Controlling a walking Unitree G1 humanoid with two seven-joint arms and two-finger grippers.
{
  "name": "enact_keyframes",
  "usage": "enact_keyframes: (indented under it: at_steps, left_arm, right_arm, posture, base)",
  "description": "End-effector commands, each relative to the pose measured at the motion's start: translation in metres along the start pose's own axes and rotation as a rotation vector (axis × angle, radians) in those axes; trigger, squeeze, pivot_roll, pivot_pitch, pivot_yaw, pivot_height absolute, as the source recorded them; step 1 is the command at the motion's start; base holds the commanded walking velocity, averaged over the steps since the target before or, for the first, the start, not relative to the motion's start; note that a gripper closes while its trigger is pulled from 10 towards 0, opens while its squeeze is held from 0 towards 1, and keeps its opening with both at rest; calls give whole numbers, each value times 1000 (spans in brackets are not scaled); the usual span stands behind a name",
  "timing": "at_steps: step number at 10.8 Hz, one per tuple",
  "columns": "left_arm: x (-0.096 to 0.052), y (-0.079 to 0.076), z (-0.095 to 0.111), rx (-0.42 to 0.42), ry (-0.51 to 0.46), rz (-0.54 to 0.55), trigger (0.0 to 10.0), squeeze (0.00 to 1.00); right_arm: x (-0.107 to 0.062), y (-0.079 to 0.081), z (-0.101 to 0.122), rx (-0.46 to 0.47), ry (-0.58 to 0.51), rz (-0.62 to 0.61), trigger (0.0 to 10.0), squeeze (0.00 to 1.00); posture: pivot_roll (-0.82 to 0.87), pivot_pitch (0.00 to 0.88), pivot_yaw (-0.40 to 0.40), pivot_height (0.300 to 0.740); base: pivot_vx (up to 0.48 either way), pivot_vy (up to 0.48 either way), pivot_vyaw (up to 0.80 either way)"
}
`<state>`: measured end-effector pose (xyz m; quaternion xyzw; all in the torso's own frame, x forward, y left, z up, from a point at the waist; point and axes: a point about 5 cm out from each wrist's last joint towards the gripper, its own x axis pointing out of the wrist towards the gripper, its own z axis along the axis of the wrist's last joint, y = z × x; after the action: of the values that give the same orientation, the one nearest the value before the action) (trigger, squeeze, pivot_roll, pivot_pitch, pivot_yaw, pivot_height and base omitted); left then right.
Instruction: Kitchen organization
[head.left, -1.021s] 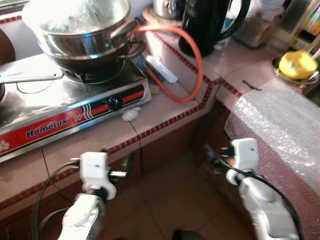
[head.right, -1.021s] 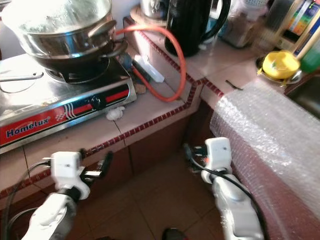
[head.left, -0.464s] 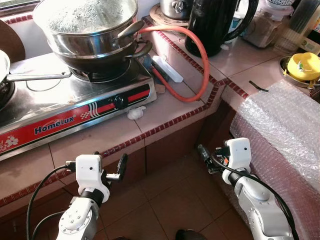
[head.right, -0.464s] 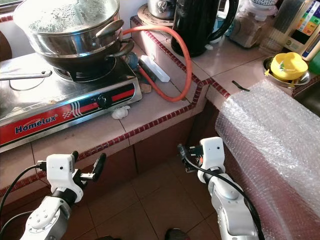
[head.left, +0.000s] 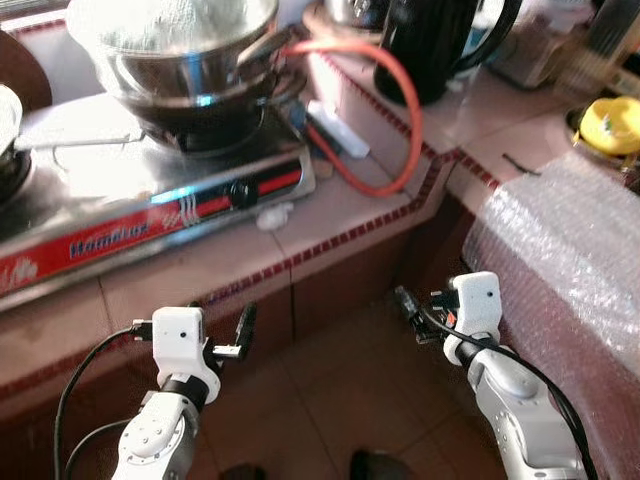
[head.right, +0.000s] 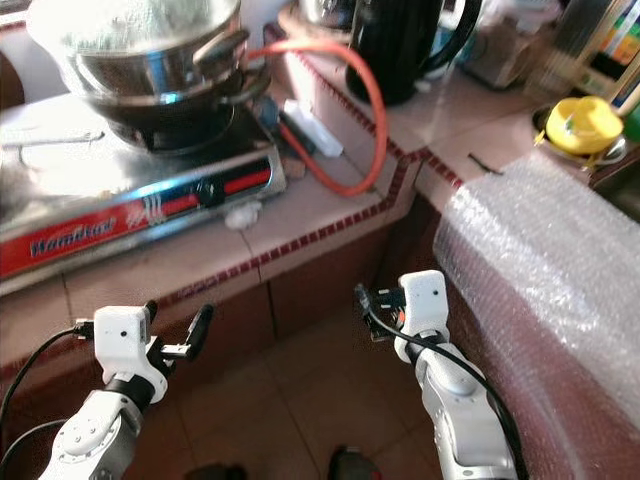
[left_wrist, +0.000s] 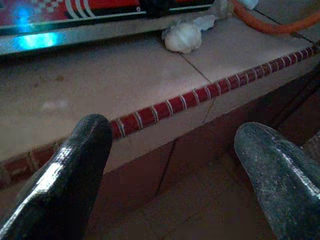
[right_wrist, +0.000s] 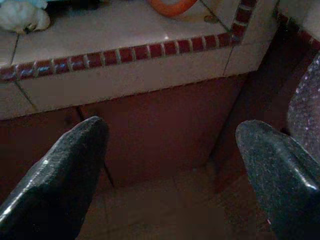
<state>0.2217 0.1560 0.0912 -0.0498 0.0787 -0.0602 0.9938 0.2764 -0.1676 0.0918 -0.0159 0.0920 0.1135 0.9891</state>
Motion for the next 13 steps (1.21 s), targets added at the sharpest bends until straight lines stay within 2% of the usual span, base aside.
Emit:
enact_keyframes:
  at_steps: [1,12,13]
  left_arm:
    - [-2,0,-1,3,12,5,10000,0]
    - [1,4,5,9,13,3,10000,0]
    - [1,4,5,10,15,2,10000,0]
  right_arm:
    - [-1,0,-4,4,12,-3,10000,0]
    - [0,1,-3,22,-2,-25,10000,0]
    - [1,1,-2,24,-5,-28,10000,0]
  posture:
    - [-81,167,-11,740]
    - [-83,167,5,740]
    - [-84,170,7,740]
  base:
    - [-277,0,0]
    - [-296,0,0]
    - [0,0,0]
